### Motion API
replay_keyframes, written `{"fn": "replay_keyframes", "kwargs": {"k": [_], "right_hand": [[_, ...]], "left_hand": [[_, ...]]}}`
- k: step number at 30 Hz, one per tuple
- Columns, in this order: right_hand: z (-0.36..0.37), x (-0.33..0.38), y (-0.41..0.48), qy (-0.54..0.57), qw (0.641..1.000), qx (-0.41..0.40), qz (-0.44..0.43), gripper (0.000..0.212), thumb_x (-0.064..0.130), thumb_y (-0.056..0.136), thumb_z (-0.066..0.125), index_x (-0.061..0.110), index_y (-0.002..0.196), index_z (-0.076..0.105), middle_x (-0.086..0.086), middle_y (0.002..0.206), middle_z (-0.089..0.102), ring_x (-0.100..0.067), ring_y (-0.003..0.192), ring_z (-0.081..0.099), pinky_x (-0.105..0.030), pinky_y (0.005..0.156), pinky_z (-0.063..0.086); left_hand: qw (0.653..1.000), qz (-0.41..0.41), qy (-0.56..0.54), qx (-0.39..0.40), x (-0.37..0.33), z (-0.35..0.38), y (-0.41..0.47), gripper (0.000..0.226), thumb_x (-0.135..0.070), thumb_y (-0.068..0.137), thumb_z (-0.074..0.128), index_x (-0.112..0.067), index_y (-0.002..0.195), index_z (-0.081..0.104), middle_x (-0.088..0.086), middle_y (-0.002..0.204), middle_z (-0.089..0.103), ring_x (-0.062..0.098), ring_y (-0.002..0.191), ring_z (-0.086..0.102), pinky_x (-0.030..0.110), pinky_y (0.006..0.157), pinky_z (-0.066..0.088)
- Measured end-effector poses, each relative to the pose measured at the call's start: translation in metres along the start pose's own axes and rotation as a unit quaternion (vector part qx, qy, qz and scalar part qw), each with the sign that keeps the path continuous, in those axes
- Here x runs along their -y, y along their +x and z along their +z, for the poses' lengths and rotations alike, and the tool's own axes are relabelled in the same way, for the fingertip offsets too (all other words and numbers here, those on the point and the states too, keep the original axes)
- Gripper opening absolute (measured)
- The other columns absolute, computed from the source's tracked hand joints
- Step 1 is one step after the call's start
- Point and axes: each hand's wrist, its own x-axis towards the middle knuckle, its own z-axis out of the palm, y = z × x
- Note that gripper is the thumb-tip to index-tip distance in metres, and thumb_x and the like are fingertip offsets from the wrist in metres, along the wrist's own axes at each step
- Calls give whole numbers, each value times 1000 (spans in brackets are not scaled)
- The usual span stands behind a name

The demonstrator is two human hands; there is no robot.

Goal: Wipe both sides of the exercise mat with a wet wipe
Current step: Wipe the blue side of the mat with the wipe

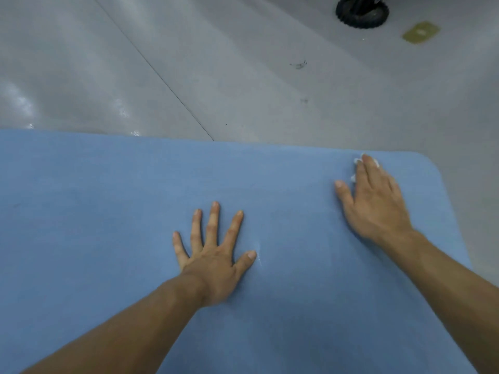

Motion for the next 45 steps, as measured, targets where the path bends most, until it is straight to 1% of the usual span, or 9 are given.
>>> {"fn": "replay_keyframes", "kwargs": {"k": [6,10,17,23,27,29,34,39,45], "right_hand": [[0,-20,2,67,993,12,96,100,69,90,18,-1,161,23,-16,173,14,-30,160,13,-46,130,12],[2,29,-32,87,994,66,-18,94,69,95,15,6,165,14,-4,175,2,-14,160,1,-27,127,-3],[-5,65,-122,32,972,101,-208,84,67,103,8,13,166,19,4,174,5,-6,159,1,-25,128,1],[-11,-29,-89,31,993,-1,118,91,66,97,18,2,160,30,-13,171,23,-28,158,22,-44,128,17],[-9,-28,-86,74,977,20,201,71,45,109,37,0,162,21,-11,174,11,-22,160,9,-40,130,9],[-2,3,-93,101,980,27,172,73,42,109,39,-1,163,15,-12,174,5,-20,161,2,-36,130,4],[18,106,-157,102,991,52,-67,85,59,103,27,1,163,13,-9,172,1,-20,160,0,-20,126,-8],[23,146,-230,31,968,55,-243,78,56,107,34,4,164,22,-8,174,9,-18,161,5,-33,130,7],[8,53,-203,-2,999,34,-6,87,68,98,24,10,163,29,-5,172,20,-22,158,22,-38,128,19]], "left_hand": [[1000,4,-3,0,-1,0,1,75,-77,97,19,-58,145,-35,-14,149,-56,25,143,-48,66,116,-21],[1000,12,-8,-2,1,-2,1,75,-77,97,20,-57,148,-32,-12,152,-54,26,144,-46,67,117,-18],[999,35,-34,-15,6,-3,4,79,-75,98,30,-58,151,-25,-13,156,-48,25,147,-42,67,118,-17],[991,94,-41,-83,26,6,-5,78,-71,97,39,-56,157,-9,-15,165,-34,18,153,-32,57,123,-14],[978,156,26,-135,58,16,-25,88,-77,78,-3,-47,161,-5,-15,169,-23,14,157,-21,45,128,-7],[971,176,50,-153,75,25,-35,87,-73,79,-8,-46,162,-4,-15,169,-21,14,158,-15,44,128,-4],[964,177,54,-190,110,48,-48,70,-67,97,23,-38,160,32,-10,171,18,20,156,21,53,124,24],[968,148,35,-201,127,64,-66,75,-73,92,11,-45,162,12,-16,172,-3,13,159,-3,46,127,4],[975,124,26,-184,124,69,-85,82,-73,85,-1,-47,162,6,-15,171,-10,15,158,-12,47,127,1]]}}
